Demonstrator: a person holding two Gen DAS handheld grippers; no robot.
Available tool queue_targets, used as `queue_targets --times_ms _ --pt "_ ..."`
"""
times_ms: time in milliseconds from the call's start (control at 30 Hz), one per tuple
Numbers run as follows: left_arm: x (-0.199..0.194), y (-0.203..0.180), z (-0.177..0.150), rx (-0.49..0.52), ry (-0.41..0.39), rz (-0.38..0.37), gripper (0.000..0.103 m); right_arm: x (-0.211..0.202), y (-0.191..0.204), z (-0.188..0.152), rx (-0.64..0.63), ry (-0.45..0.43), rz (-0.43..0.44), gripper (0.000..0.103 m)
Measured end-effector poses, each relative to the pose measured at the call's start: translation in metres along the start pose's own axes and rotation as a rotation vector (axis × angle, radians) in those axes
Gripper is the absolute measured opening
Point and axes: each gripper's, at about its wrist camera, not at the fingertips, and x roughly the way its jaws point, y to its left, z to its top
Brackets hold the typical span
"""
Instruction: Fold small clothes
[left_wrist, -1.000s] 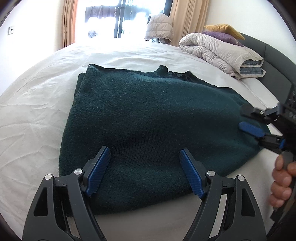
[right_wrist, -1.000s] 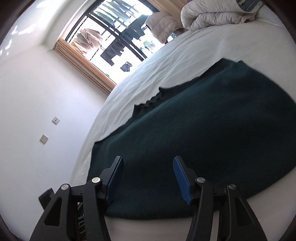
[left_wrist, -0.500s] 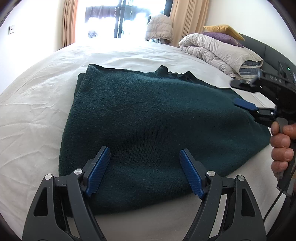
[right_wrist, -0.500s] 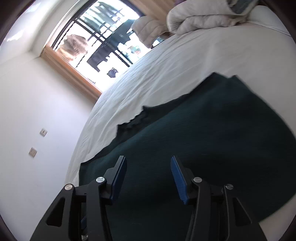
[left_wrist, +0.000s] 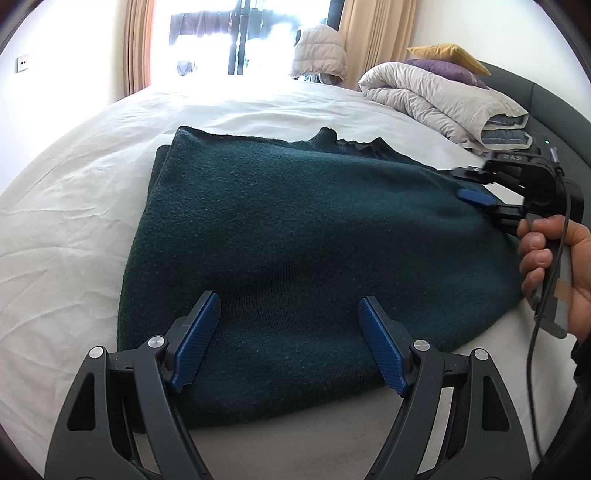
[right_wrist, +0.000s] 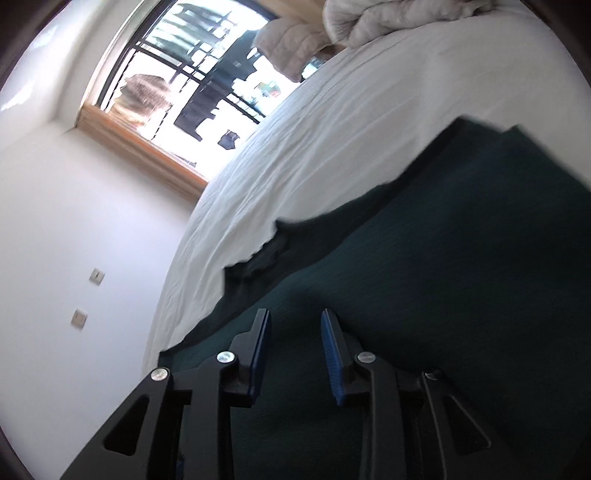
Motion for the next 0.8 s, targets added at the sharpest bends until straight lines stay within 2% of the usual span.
queue_targets --times_ms 67,100,167,233,400,600,700,800 --pt "0.000 -0.002 0.000 0.009 0.005 0.012 0.077 -0.034 -0.023 0.005 0.078 -0.093 -0.051 0.062" --pt "0.000 -0.003 0.000 0.014 0.006 0.018 0.077 -0.050 -0.031 0.003 0.111 -0.121 -0.039 0.064" --pt "0.000 -0.004 0.000 0.021 0.008 0.028 0.077 -0.070 -0.032 -0.006 0.105 -0.124 0.014 0.064" --pt "0.000 -0.005 0.000 0.023 0.009 0.032 0.077 -0.079 -0.019 -0.021 0.032 -0.097 0.049 0.064" --pt "0.000 -0.006 0.002 0.031 0.020 0.041 0.077 -0.074 0.015 -0.052 -0.116 -0.006 0.110 0.064" --pt "-0.005 -0.005 0.004 0.022 0.039 0.045 0.077 -0.064 0.041 -0.064 -0.159 0.038 0.150 0.064" --pt "-0.020 -0.001 0.003 -0.029 0.044 0.046 0.077 -0.063 0.048 -0.066 -0.164 0.053 0.161 0.064" --pt "-0.049 0.016 -0.006 -0.156 0.019 0.026 0.079 -0.067 0.051 -0.072 -0.183 0.059 0.171 0.065"
